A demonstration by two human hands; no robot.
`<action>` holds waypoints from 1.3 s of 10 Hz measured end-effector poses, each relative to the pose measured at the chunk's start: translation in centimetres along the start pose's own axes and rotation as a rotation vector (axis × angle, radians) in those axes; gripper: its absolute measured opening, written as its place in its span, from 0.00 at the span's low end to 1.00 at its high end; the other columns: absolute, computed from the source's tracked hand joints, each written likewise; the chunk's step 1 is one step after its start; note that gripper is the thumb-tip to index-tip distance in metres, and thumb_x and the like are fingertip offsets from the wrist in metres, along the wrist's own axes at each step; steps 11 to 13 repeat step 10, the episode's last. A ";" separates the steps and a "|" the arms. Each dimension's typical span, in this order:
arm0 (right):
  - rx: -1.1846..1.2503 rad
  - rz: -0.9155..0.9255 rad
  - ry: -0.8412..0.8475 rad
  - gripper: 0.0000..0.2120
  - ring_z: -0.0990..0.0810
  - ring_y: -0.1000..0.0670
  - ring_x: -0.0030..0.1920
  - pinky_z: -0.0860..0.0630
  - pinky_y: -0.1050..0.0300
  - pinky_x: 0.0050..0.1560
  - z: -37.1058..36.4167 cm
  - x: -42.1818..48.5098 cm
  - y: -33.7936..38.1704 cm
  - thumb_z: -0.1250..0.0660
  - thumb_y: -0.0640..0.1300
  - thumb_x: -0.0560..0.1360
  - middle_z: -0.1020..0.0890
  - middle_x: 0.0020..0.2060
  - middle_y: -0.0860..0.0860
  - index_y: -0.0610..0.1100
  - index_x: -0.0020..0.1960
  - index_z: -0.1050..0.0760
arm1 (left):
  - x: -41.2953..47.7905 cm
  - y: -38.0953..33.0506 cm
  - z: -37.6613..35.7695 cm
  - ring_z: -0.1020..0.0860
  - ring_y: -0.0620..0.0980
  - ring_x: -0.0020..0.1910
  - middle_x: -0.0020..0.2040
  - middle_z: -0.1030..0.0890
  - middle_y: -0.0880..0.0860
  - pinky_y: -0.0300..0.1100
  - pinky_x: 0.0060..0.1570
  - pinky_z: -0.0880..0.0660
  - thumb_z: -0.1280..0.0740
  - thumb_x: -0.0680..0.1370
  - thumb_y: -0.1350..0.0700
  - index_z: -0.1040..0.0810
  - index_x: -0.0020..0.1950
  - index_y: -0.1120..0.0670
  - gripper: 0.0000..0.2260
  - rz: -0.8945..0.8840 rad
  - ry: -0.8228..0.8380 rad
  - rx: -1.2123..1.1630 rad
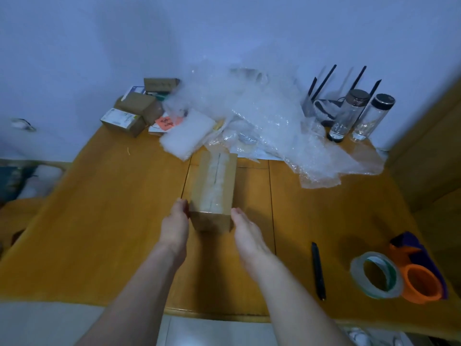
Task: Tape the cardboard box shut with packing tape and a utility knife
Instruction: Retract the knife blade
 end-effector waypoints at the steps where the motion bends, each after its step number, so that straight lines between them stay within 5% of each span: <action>1: -0.008 0.010 -0.005 0.29 0.38 0.47 0.79 0.43 0.46 0.78 -0.6 -0.4 -0.4 0.44 0.59 0.84 0.36 0.80 0.52 0.54 0.82 0.46 | -0.5 0.5 0.1 0.28 0.52 0.72 0.74 0.24 0.54 0.50 0.77 0.37 0.43 0.73 0.36 0.27 0.77 0.56 0.37 -0.002 0.046 0.022; 2: -0.012 0.020 -0.028 0.29 0.38 0.48 0.79 0.43 0.48 0.77 -0.3 -1.4 -1.3 0.44 0.59 0.84 0.36 0.80 0.52 0.54 0.82 0.46 | -1.8 1.6 0.4 0.30 0.51 0.73 0.74 0.25 0.53 0.50 0.77 0.38 0.45 0.80 0.38 0.30 0.78 0.56 0.32 -0.021 0.108 0.050; 4: -0.030 -0.025 -0.059 0.29 0.39 0.48 0.79 0.43 0.47 0.78 0.2 -5.4 -4.3 0.44 0.61 0.83 0.37 0.80 0.54 0.56 0.82 0.46 | -6.0 4.9 1.9 0.32 0.55 0.78 0.77 0.27 0.55 0.54 0.79 0.39 0.45 0.74 0.32 0.30 0.79 0.52 0.38 0.025 0.108 0.088; 8: -0.065 -0.044 -0.147 0.29 0.39 0.48 0.79 0.43 0.49 0.78 -0.4 -9.0 -6.4 0.43 0.58 0.84 0.37 0.80 0.52 0.53 0.82 0.45 | -9.9 6.7 3.2 0.31 0.56 0.76 0.75 0.25 0.55 0.53 0.78 0.38 0.47 0.84 0.37 0.30 0.79 0.53 0.30 0.055 0.069 0.156; 13: -0.094 -0.037 -0.184 0.28 0.38 0.46 0.79 0.41 0.48 0.77 0.1 -9.2 -6.4 0.43 0.57 0.84 0.36 0.80 0.50 0.53 0.81 0.42 | -9.4 6.7 3.8 0.34 0.57 0.79 0.79 0.29 0.54 0.53 0.79 0.41 0.47 0.83 0.36 0.34 0.81 0.52 0.31 0.081 0.069 0.155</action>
Point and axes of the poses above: each hand's wrist, its own x-axis towards the middle knuckle, its own z-axis out of the back of the hand, y = z × x, the point moved 3 cm from there along x, towards the middle knuckle
